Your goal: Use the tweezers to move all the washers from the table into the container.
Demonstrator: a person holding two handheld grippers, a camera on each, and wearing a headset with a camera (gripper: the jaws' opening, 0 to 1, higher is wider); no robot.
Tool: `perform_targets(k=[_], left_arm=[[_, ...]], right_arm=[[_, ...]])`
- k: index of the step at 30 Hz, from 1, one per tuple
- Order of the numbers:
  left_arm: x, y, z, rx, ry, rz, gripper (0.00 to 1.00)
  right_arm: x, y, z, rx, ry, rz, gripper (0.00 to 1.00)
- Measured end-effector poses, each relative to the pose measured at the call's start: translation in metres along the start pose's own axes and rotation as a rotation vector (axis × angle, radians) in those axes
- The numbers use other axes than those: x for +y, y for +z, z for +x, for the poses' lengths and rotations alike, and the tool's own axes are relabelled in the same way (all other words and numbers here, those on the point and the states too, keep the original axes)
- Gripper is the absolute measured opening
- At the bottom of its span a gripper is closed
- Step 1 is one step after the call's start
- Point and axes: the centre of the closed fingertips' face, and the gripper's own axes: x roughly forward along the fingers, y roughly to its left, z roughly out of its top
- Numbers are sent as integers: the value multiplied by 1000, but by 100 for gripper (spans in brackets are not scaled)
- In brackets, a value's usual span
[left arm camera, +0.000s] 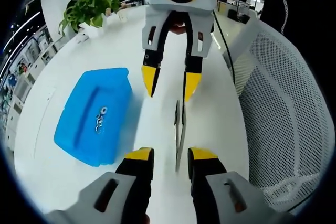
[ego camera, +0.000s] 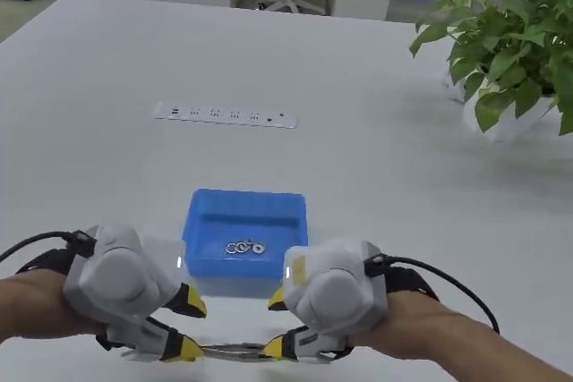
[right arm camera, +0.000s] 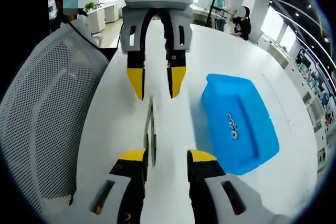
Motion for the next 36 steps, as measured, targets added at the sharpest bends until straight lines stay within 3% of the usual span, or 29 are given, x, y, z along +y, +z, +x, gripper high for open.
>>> perform_targets(k=[8, 17, 28, 36], left_arm=[[13, 11, -27, -92, 70, -77, 44], [16, 26, -49, -190, 105, -134, 63], [21, 28, -65, -243, 145, -197, 82], [22, 29, -73, -237, 179, -204, 94]], right_arm=[[-20, -2, -26, -54, -90, 94, 52], [-36, -5, -54, -132, -155, 186, 74], [-36, -17, -75, -193, -156, 270, 93], [-37, -19, -82, -194, -163, 278, 100]])
